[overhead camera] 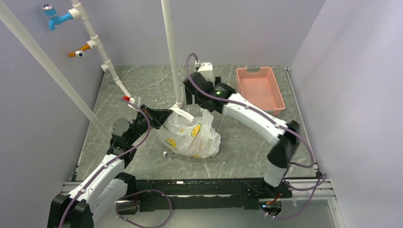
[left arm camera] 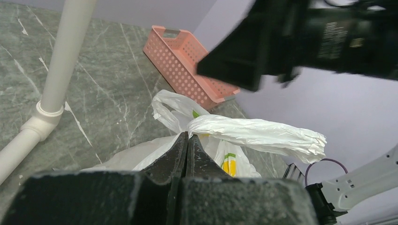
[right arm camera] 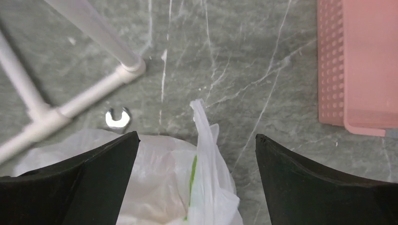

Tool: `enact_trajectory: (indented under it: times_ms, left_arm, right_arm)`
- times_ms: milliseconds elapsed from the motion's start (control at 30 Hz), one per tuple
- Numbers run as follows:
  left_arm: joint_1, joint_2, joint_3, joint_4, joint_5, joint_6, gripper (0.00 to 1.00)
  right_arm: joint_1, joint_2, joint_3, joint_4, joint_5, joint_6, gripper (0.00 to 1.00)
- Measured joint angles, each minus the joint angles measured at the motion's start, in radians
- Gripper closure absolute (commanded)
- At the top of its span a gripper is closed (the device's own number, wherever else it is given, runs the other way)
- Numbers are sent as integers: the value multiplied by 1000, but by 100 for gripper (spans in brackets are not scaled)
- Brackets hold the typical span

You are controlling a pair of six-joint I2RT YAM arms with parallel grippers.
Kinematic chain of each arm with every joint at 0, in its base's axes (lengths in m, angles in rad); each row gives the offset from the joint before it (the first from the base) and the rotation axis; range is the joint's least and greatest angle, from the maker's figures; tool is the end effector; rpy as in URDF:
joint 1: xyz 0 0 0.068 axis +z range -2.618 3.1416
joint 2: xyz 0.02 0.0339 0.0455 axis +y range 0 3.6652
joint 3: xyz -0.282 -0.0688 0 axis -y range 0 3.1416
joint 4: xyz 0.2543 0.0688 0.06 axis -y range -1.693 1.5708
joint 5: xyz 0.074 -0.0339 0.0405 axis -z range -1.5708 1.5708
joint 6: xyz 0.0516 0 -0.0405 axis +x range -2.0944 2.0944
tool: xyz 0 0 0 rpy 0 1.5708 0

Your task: Take the fake fruits out of the plastic bag

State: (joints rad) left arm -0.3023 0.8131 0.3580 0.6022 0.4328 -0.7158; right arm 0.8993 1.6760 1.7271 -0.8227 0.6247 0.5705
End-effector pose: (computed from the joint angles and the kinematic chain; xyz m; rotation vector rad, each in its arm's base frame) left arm 0.1850 -0.0804 0.2782 0.0659 1.5392 -1.1299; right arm 0.2623 0.2815 0.3861 -0.0627 2.1726 0.0939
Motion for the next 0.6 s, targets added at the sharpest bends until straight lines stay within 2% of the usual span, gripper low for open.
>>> enact_trajectory:
  times_ms: [67, 100, 300, 333, 367, 400, 433, 467, 533, 567, 600]
  left_arm:
    - [0, 3, 0, 0, 4, -3, 100]
    - [0, 3, 0, 0, 8, -3, 100]
    - [0, 3, 0, -1, 19, -3, 100]
    - [0, 4, 0, -1, 23, -3, 100]
    - [0, 6, 1, -1, 25, -3, 100]
    - [0, 10, 1, -1, 28, -3, 100]
    - [0, 13, 1, -1, 32, -3, 100]
    - [0, 16, 1, 0, 35, -3, 100]
    - [0, 22, 1, 0, 41, -3, 100]
    - [0, 23, 1, -1, 41, -3, 100]
    - [0, 23, 1, -1, 41, -3, 100]
  right_arm:
    - [-5, 113, 69, -38, -1, -3, 23]
    - [-8, 156, 80, -50, -10, -10, 25]
    - [-50, 339, 82, -126, -118, -51, 24]
    - [-55, 351, 82, -135, -122, -55, 25]
    - [-57, 355, 82, -143, -122, -57, 30]
    - [-57, 355, 82, -152, -118, -61, 39]
    - [-57, 354, 81, -157, -113, -66, 52]
    - [-56, 350, 79, -154, -106, -72, 69]
    - [-53, 331, 54, -133, -100, -85, 92]
    - [-53, 316, 34, -120, -101, -90, 100]
    - [-51, 296, 12, -107, -103, -91, 100]
